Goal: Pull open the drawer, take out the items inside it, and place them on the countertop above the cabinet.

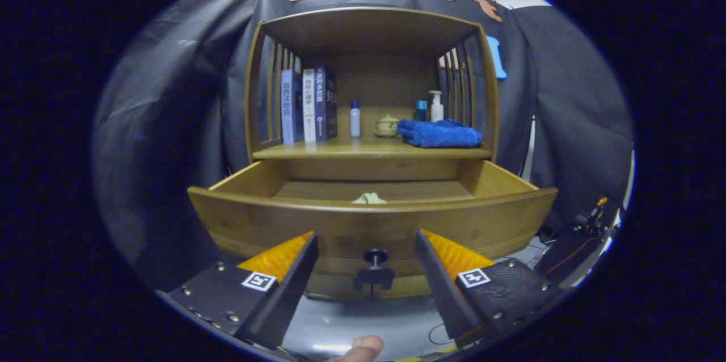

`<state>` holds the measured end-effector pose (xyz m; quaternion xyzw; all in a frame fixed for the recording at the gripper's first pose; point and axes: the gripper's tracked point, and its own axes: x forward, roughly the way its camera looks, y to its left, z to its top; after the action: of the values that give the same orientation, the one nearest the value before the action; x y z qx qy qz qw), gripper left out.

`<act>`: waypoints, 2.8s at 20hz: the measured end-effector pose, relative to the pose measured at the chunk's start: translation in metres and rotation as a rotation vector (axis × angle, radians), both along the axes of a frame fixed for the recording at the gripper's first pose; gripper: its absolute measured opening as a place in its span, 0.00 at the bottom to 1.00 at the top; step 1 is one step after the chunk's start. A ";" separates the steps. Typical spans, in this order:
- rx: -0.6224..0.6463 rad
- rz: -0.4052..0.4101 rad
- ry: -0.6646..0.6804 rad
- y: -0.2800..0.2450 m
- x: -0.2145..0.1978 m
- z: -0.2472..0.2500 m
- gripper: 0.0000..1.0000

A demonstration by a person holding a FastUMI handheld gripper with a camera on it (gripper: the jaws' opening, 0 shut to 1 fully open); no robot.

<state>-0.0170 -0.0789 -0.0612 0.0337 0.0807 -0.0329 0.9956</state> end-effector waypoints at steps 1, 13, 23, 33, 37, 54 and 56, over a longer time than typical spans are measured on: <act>0.006 -0.014 -0.004 -0.001 -0.001 0.008 1.00; 0.055 -0.081 0.031 -0.013 0.070 0.077 1.00; 0.074 -0.075 0.443 -0.010 0.166 0.005 1.00; -0.023 -0.097 0.658 -0.018 0.187 -0.057 0.41; -0.076 -0.116 0.634 -0.019 0.181 -0.051 0.16; -0.035 -0.095 -0.107 0.006 0.095 0.095 0.16; -0.042 -0.103 -0.127 0.007 0.085 0.101 0.16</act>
<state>0.0681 -0.0716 0.0400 0.0190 0.0149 -0.0836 0.9962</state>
